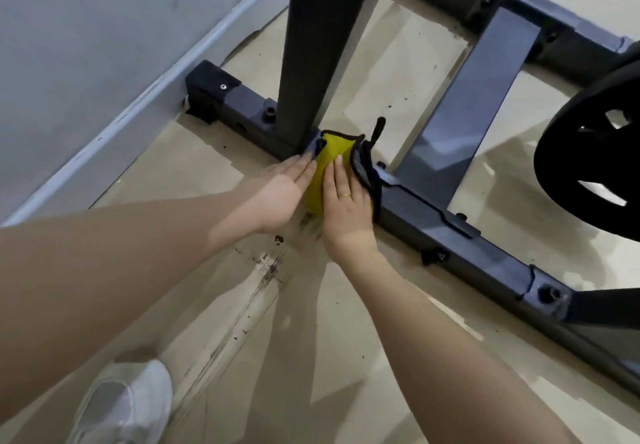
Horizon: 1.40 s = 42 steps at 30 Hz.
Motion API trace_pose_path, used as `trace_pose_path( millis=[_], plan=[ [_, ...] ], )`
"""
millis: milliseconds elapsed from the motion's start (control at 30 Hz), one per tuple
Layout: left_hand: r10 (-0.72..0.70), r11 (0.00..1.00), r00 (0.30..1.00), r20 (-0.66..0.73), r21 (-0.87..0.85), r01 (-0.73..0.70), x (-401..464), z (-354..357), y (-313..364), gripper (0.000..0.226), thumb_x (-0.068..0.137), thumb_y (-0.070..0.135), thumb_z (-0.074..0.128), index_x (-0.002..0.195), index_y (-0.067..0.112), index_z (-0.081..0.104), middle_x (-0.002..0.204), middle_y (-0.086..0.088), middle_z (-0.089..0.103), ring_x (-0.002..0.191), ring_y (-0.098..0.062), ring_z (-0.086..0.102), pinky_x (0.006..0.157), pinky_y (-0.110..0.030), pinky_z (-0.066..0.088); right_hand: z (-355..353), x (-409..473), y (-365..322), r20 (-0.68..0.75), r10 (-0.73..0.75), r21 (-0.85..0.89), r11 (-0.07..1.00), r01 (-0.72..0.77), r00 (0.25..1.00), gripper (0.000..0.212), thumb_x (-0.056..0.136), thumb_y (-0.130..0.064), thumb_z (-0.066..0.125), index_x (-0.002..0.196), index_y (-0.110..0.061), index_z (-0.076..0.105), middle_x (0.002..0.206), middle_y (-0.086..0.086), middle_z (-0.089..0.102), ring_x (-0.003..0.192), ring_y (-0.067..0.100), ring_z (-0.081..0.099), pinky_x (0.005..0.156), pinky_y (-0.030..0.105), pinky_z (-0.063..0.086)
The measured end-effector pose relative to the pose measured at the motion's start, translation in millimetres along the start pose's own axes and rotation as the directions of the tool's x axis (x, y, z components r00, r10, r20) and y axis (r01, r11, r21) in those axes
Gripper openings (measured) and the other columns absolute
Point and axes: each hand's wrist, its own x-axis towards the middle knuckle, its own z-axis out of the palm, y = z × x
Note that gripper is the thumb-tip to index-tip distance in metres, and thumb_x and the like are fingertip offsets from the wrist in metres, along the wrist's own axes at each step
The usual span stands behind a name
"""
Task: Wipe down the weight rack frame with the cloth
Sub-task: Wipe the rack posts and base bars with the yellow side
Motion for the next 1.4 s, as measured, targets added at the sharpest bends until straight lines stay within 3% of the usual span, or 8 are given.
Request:
trace_pose_path(
  millis=[100, 267, 400, 533, 733, 1000, 1233, 1400],
  plan=[
    [0.003, 1.0, 1.0, 0.004, 0.003, -0.003, -6.8, 0.5, -8.5, 0.072, 0.092, -0.001, 0.031, 0.15, 0.014, -0.01, 0.158, -0.003, -0.016, 0.146, -0.016, -0.005, 0.116, -0.027, 0.003, 7.4, -16.0, 30.1, -0.062, -0.069, -0.105, 0.992, 0.063, 0.996, 0.073, 0.096, -0.012, 0.037, 0.149, -0.014, -0.013, 0.154, 0.001, -0.025, 0.143, 0.021, -0.021, 0.112, 0.034, -0.016],
    [0.113, 0.992, 0.994, 0.01, 0.054, -0.113, -15.0, -1.0, -5.2, 0.075, 0.091, -0.002, 0.034, 0.15, 0.013, -0.009, 0.158, -0.003, -0.015, 0.146, -0.016, -0.005, 0.117, -0.026, 0.009, 14.2, -51.5, 78.2, -0.097, -0.174, -0.225, 0.963, 0.149, 0.98, 0.068, 0.086, -0.029, 0.055, 0.147, -0.012, 0.031, 0.155, 0.006, 0.022, 0.144, 0.026, 0.016, 0.117, 0.037, -0.002],
    [0.114, 0.992, 0.993, -0.033, 0.051, -0.112, -7.0, 0.7, -1.8, 0.076, 0.09, -0.001, 0.036, 0.15, 0.013, -0.008, 0.158, -0.004, -0.014, 0.146, -0.018, -0.004, 0.118, -0.031, 0.011, 5.9, -17.1, 35.1, -0.062, -0.167, -0.095, 0.982, 0.161, 0.984, 0.067, 0.094, -0.056, 0.013, 0.151, -0.02, 0.016, 0.159, -0.001, 0.001, 0.147, 0.022, -0.003, 0.114, 0.035, -0.01],
    [0.092, 0.993, 0.994, -0.056, 0.081, -0.087, -2.6, -1.3, -2.3, 0.074, 0.091, 0.0, 0.034, 0.149, 0.012, -0.011, 0.158, -0.005, -0.015, 0.146, -0.018, -0.004, 0.119, -0.03, 0.007, 2.3, 12.1, 22.8, -0.191, -0.064, -0.058, 0.997, 0.054, 0.98, 0.06, 0.103, -0.028, 0.033, 0.152, -0.017, 0.001, 0.16, 0.001, -0.005, 0.147, 0.017, -0.005, 0.116, 0.03, -0.004],
    [0.06, 0.997, 0.994, -0.096, 0.057, -0.054, 0.6, 2.0, 1.9, 0.074, 0.093, 0.004, 0.033, 0.148, 0.013, -0.015, 0.157, -0.004, -0.019, 0.146, -0.017, -0.006, 0.115, -0.026, 0.006, 17.9, -9.4, 37.5, -0.249, 0.01, -0.229, 0.971, -0.069, 0.968, 0.073, 0.099, -0.026, 0.044, 0.15, -0.013, -0.006, 0.16, 0.003, 0.0, 0.147, 0.02, -0.003, 0.106, 0.035, -0.028],
    [-0.033, 0.998, 0.974, -0.225, -0.065, 0.018, 16.8, 9.3, -0.2, 0.07, 0.092, 0.004, 0.035, 0.15, 0.012, -0.004, 0.159, -0.004, 0.006, 0.144, -0.017, 0.011, 0.113, -0.026, 0.016, 14.4, 42.1, 13.8, -0.331, 0.143, -0.147, 0.969, -0.2, 0.933, 0.045, 0.091, -0.016, 0.035, 0.13, -0.003, 0.053, 0.128, 0.015, 0.059, 0.121, 0.029, 0.054, 0.106, 0.043, 0.036],
    [-0.034, 0.98, 0.979, -0.201, -0.2, -0.008, 12.9, 22.2, -3.8, 0.08, 0.085, -0.01, 0.037, 0.151, 0.018, 0.0, 0.159, 0.004, -0.008, 0.145, -0.007, -0.005, 0.116, -0.021, 0.008, 17.0, -13.2, 51.1, -0.315, 0.222, 0.002, 0.972, -0.233, 0.923, 0.06, 0.098, -0.014, 0.038, 0.15, -0.004, 0.011, 0.157, 0.014, 0.013, 0.146, 0.026, 0.01, 0.113, 0.032, -0.006],
    [-0.065, 0.986, 0.982, -0.178, -0.164, 0.035, 15.1, 21.6, 4.2, 0.075, 0.086, 0.001, 0.042, 0.151, 0.016, 0.006, 0.159, 0.0, -0.008, 0.146, -0.012, -0.005, 0.118, -0.03, 0.004, 4.8, 29.4, 27.0, -0.234, 0.12, -0.04, 0.99, -0.133, 0.965, 0.072, 0.092, -0.043, 0.052, 0.147, -0.003, 0.026, 0.15, 0.016, 0.033, 0.14, 0.031, 0.028, 0.116, 0.042, 0.012]
  ],
)
